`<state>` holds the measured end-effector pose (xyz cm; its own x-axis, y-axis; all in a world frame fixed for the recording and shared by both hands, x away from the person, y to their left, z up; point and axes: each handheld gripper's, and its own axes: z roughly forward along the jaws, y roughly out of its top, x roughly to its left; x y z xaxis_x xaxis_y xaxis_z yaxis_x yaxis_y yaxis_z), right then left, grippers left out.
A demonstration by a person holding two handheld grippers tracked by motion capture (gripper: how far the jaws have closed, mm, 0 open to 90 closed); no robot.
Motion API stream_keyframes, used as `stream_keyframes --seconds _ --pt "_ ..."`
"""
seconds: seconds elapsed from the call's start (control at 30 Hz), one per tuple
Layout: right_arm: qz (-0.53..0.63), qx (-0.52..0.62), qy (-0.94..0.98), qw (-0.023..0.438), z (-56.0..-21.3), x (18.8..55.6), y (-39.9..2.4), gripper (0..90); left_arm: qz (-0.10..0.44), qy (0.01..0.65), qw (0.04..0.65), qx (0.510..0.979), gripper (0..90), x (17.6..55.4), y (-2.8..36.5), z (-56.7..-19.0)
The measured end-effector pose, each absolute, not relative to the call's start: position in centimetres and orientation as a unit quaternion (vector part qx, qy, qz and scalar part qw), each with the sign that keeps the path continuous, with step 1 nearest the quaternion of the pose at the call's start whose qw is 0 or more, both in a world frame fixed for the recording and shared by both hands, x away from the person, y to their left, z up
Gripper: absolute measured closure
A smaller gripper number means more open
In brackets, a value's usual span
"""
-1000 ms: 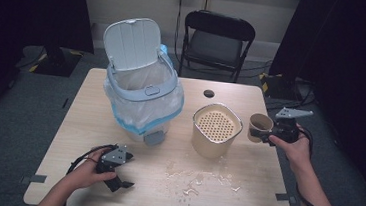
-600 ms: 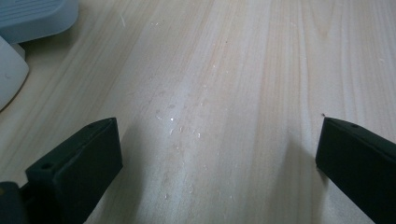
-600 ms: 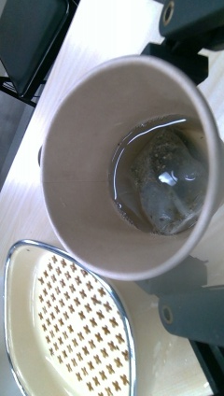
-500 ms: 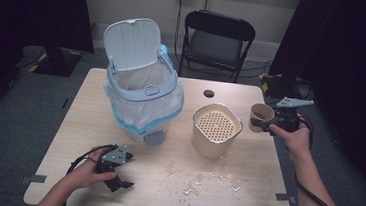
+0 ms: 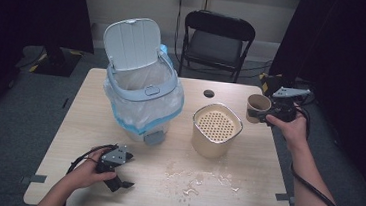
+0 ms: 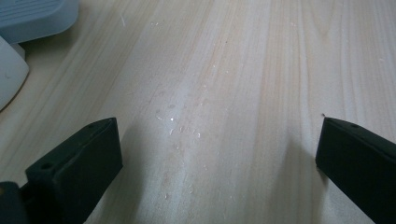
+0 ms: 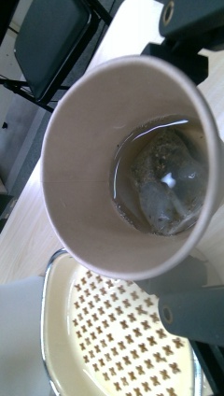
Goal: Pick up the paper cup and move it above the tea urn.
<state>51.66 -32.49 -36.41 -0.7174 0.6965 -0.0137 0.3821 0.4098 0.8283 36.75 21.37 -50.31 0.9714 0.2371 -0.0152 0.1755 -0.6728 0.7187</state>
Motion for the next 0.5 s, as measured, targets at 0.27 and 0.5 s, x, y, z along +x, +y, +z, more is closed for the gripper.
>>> stream_keyframes --seconds 0.27,0.5 --pt "0.435 0.319 0.821 0.187 -35.5 52.4 -31.0 28.1 0.04 0.113 0.388 0.914 0.0 36.7 21.4 -50.3" --pt "0.421 0.294 0.831 0.211 -34.8 52.7 -29.6 28.1 0.04 0.113 0.388 0.914 0.0 36.7 21.4 -50.3"
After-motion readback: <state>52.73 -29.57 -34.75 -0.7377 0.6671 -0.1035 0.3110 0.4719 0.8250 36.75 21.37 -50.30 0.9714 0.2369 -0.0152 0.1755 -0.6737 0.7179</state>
